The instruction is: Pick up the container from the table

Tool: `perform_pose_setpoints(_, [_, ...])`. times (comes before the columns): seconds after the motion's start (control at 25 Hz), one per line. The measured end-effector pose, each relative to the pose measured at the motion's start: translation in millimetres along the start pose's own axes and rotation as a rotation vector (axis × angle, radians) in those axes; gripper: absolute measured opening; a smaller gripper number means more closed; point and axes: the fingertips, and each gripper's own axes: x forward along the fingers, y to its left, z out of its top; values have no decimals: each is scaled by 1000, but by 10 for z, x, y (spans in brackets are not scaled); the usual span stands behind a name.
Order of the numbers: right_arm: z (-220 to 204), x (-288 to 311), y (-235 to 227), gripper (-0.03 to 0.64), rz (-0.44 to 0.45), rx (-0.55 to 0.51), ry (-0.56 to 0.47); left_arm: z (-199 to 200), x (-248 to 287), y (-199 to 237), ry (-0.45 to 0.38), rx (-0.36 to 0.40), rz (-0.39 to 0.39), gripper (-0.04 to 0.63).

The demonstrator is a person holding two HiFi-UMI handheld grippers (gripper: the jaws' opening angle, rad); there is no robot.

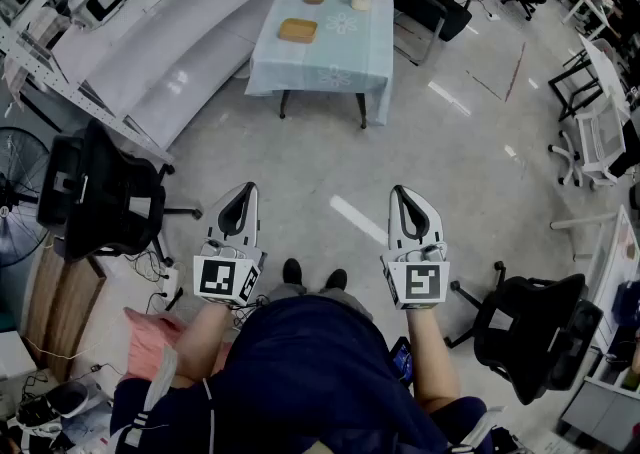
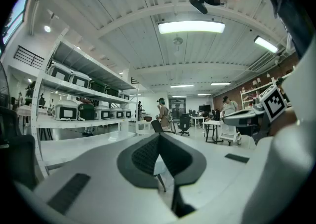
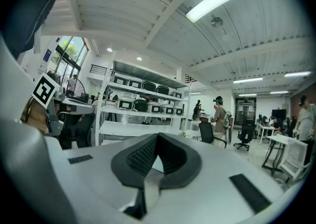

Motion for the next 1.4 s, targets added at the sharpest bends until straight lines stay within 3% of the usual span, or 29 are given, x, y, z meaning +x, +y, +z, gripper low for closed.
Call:
perform_pose_setpoints(0.44, [-16, 28, -26, -6, -4, 3, 59, 22, 34, -24, -7, 8, -5, 3])
perform_pose_setpoints(1.04, [-25, 46, -29, -3, 29, 14, 19, -7, 112, -102, 3, 11, -41, 6])
perform_pose_setpoints(1.2, [-58, 27, -39, -3, 28, 8, 89, 16, 153, -160, -4, 25, -71, 88])
perform_pose_setpoints(1.4, [-10, 20, -108, -3, 25, 8, 83, 88, 197, -191, -25, 19, -90, 177])
